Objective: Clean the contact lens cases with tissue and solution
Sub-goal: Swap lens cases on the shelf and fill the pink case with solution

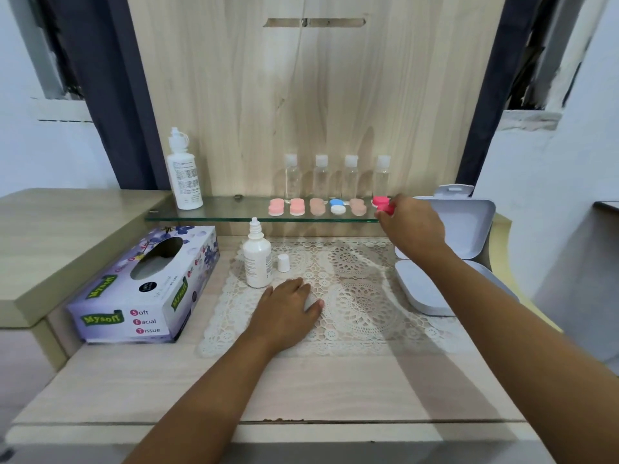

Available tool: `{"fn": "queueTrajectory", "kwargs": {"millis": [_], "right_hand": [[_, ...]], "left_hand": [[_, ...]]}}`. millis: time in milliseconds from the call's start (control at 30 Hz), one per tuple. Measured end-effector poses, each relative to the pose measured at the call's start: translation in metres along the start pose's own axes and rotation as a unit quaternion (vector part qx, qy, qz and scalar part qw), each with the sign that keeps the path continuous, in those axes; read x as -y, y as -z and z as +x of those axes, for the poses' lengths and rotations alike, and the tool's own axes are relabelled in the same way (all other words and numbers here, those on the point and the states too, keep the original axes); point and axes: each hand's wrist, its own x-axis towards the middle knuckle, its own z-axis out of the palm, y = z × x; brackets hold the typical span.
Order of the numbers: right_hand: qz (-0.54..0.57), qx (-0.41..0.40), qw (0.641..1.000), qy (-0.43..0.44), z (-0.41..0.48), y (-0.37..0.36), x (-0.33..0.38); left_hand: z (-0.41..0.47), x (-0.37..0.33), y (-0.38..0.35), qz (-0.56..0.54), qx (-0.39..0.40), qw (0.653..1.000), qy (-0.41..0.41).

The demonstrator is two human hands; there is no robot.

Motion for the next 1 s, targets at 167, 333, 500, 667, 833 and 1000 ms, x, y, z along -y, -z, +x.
{"fn": "queueTrajectory", "kwargs": {"millis": [167,333,500,667,833,1000], "right_hand": [[-0.047,0.029,0.998,-0.015,0.006,-0.009,0.003],[-0.055,0.035,0.997,-0.031,0.011,-0.016,0.003],[-0.052,0.041,0.996,-0.061,0.018,-0.022,0.006],[-0.032,0.039,0.996,-0.071,0.021,-0.025,0.006],[-0.023,0.029,0.998,-0.053,0.021,-0.026,0.002],[-0.017,0.004,0.999,-0.043,0.019,-0.029,-0.002]], "left_hand": [[0.0,0.001,-0.001,-0.002,0.0,1.0,0.002],[0.0,0.0,0.0,0.0,-0.003,1.0,0.002],[0.0,0.001,-0.001,0.006,0.0,1.0,-0.001],[0.001,0.002,-0.003,0.008,-0.004,1.0,-0.005],[0.0,0.002,-0.002,0.006,-0.002,1.0,-0.003],[0.0,0.001,-0.002,0.002,-0.001,1.0,0.0]]}}
